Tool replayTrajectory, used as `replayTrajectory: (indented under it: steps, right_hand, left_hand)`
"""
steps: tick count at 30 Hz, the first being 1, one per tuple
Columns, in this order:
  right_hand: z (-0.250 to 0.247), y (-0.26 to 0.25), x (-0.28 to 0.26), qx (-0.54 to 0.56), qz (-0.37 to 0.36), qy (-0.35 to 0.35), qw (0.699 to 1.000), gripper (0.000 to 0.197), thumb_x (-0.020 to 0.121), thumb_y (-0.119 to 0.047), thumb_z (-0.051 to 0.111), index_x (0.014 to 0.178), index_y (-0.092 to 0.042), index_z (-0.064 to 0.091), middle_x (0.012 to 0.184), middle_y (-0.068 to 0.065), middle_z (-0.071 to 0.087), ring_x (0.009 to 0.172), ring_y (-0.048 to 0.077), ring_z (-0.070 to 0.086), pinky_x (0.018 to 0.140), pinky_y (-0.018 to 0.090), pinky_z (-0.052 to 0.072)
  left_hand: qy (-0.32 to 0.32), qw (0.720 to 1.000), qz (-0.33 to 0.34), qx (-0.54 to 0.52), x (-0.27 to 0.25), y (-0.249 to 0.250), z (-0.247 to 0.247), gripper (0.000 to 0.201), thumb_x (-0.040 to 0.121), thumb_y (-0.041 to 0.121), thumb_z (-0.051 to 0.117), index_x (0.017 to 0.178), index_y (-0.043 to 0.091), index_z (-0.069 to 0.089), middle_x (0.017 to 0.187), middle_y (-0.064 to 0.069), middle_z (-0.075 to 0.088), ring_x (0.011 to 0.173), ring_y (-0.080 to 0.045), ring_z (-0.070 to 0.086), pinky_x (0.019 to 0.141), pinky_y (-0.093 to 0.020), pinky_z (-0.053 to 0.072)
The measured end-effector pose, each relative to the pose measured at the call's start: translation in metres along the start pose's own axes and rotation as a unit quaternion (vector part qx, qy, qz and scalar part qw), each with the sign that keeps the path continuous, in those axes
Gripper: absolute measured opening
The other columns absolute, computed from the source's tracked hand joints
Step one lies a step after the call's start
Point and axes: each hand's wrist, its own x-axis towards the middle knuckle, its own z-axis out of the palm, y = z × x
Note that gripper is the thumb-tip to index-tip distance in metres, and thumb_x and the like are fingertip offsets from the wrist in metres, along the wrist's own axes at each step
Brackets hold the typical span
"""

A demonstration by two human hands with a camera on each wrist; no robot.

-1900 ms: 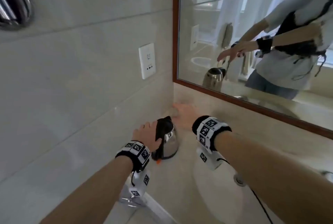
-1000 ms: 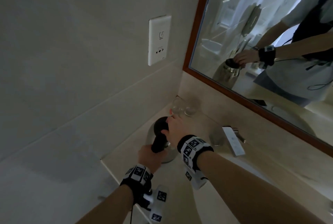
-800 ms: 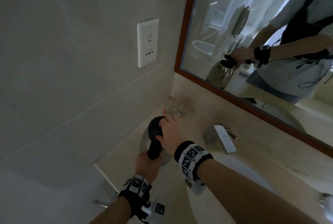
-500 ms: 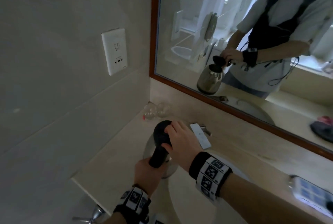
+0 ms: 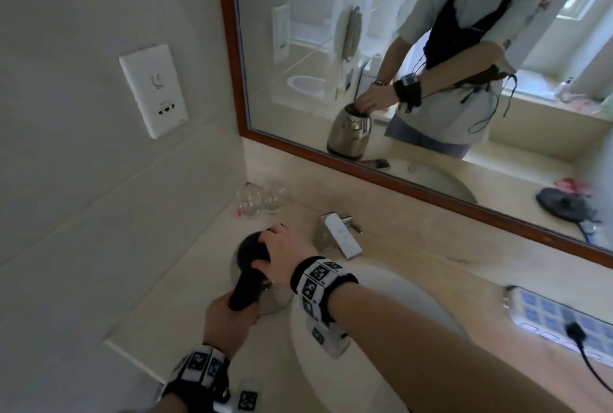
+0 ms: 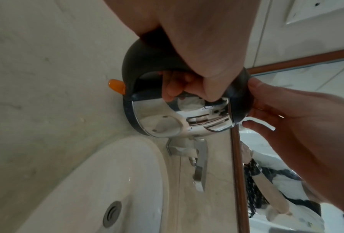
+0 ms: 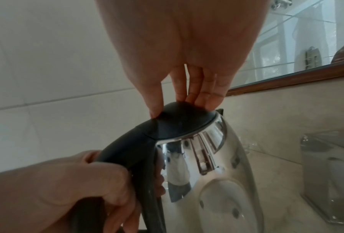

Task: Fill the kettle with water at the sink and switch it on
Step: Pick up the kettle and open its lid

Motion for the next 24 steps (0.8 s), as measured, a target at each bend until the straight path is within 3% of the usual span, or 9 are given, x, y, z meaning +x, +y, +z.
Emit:
replayTrajectory:
  steps: [3,8,13,15,18,19,22,24]
  right_hand:
    - [0.010,-0.011,0.018,-0.001,-0.002,-0.024,1.000,0.051,0.093,-0.030,0.061,0.136,-0.006,0.050,0.134,0.013,0.046,0.128,0.031,0.040,0.105,0.041,0.039]
    - [0.026,-0.018,0.040,-0.008,0.000,-0.048,0.999,0.048,0.091,-0.024,0.063,0.134,-0.005,0.052,0.132,0.015,0.046,0.126,0.033,0.041,0.107,0.044,0.040]
    - [0.032,-0.016,0.043,0.017,0.003,-0.026,1.000,0.047,0.092,-0.016,0.061,0.136,-0.005,0.050,0.137,0.013,0.043,0.129,0.031,0.037,0.109,0.041,0.038]
    - [0.031,-0.013,0.044,0.033,0.005,-0.022,0.999,0.046,0.092,-0.013,0.060,0.136,-0.003,0.050,0.140,0.014,0.042,0.131,0.032,0.036,0.111,0.040,0.036]
    - [0.031,-0.013,0.042,0.046,0.003,-0.034,0.998,0.050,0.093,-0.013,0.059,0.140,-0.004,0.046,0.143,0.015,0.039,0.135,0.032,0.033,0.114,0.040,0.033]
    - [0.030,-0.014,0.041,0.048,0.003,-0.038,0.998,0.052,0.092,-0.013,0.059,0.141,-0.005,0.045,0.144,0.015,0.039,0.135,0.032,0.032,0.114,0.040,0.033]
    - [0.031,-0.019,0.041,0.044,-0.008,-0.044,0.998,0.055,0.092,-0.011,0.058,0.144,-0.006,0.041,0.145,0.015,0.041,0.136,0.032,0.033,0.114,0.042,0.033]
    - [0.026,-0.023,0.038,0.048,-0.015,-0.047,0.998,0.056,0.092,-0.009,0.057,0.144,-0.007,0.039,0.143,0.015,0.044,0.134,0.032,0.035,0.111,0.043,0.036]
  left_hand:
    - [0.012,0.999,-0.023,-0.019,0.008,-0.012,-0.009,0.046,0.074,0.007,0.068,0.035,0.022,0.048,0.042,-0.002,0.053,0.045,-0.024,0.043,0.054,-0.031,0.035]
    - [0.004,0.999,-0.045,-0.022,0.014,-0.022,-0.018,0.036,0.071,0.010,0.069,0.042,0.020,0.050,0.050,-0.011,0.057,0.050,-0.023,0.043,0.055,-0.032,0.034]
    - [0.002,0.999,-0.011,0.035,0.022,-0.029,-0.012,0.036,0.079,0.013,0.065,0.051,0.015,0.044,0.048,-0.004,0.046,0.048,-0.021,0.034,0.053,-0.030,0.027]
    - [0.007,0.997,0.006,0.080,0.025,-0.026,-0.009,0.032,0.081,0.020,0.063,0.056,0.014,0.044,0.049,-0.001,0.047,0.044,-0.017,0.035,0.048,-0.030,0.030]
    - [0.008,0.990,0.002,0.138,0.023,-0.021,-0.013,0.022,0.081,0.033,0.060,0.082,0.017,0.047,0.063,-0.001,0.062,0.051,-0.019,0.056,0.049,-0.034,0.047]
    - [0.017,0.989,0.006,0.150,0.021,-0.019,-0.015,0.031,0.080,0.039,0.060,0.096,0.019,0.041,0.069,-0.001,0.066,0.056,-0.021,0.062,0.049,-0.033,0.048]
    - [0.030,0.970,0.048,0.236,0.018,-0.009,-0.029,0.076,0.079,0.055,0.053,0.134,0.032,0.007,0.075,-0.001,0.071,0.057,-0.023,0.065,0.054,-0.031,0.049]
    - [0.017,0.950,0.094,0.299,0.024,0.007,-0.037,0.088,0.079,0.056,0.047,0.140,0.041,-0.015,0.074,0.002,0.070,0.051,-0.021,0.061,0.053,-0.030,0.051]
